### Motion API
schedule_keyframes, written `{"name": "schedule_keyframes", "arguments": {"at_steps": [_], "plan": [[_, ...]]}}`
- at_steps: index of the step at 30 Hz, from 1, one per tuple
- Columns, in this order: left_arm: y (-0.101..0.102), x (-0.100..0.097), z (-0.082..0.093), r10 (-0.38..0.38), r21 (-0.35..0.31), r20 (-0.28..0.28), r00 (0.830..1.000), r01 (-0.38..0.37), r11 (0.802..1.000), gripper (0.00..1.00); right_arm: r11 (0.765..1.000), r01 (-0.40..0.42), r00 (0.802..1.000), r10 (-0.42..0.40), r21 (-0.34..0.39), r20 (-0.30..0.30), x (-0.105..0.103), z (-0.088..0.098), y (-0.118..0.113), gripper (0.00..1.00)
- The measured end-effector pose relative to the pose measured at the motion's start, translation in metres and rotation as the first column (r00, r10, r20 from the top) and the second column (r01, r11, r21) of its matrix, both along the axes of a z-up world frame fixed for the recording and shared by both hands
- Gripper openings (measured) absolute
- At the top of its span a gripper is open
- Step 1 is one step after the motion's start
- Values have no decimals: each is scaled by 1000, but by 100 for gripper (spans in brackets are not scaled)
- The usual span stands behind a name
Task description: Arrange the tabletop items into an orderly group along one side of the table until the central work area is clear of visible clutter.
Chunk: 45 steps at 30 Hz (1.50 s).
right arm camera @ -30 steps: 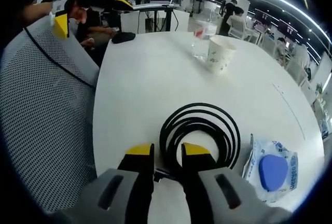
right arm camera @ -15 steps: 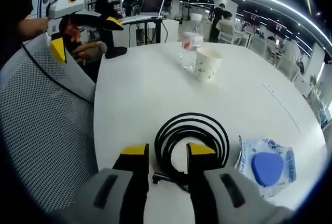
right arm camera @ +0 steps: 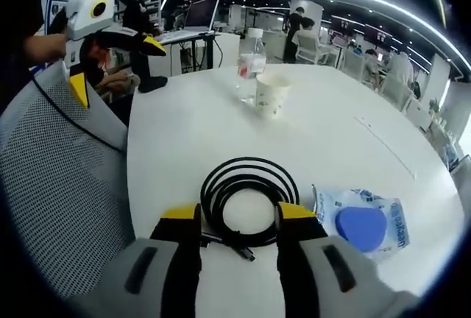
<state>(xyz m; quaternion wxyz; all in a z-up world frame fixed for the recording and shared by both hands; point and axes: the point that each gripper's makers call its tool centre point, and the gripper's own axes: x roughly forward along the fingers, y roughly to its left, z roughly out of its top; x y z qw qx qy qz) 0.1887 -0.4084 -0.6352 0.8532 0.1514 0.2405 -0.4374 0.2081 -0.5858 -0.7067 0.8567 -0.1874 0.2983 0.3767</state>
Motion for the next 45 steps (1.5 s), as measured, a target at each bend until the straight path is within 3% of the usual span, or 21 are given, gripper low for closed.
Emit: {"name": "schedule_keyframes", "arguments": {"at_steps": [5, 14, 31, 37, 45], "plan": [[-21, 10, 23, 38, -95, -8, 999, -39, 995, 89, 999, 52, 999, -52, 11, 1, 6, 6, -18, 48], [-61, 14, 33, -11, -130, -29, 1000, 8, 992, 89, 987, 158, 987, -159, 21, 37, 22, 19, -63, 60], [-128, 15, 23, -101, -169, -94, 990, 84, 982, 90, 966, 259, 965, -258, -10, 52, 45, 27, -136, 76], [-152, 11, 14, -97, -214, -194, 976, 55, 975, 83, 957, 291, 956, -290, -15, 31, 52, 23, -155, 84], [-179, 3, 3, -115, -240, -249, 962, 53, 969, 82, 946, 325, 946, -325, -10, 18, 60, 21, -173, 86]]}}
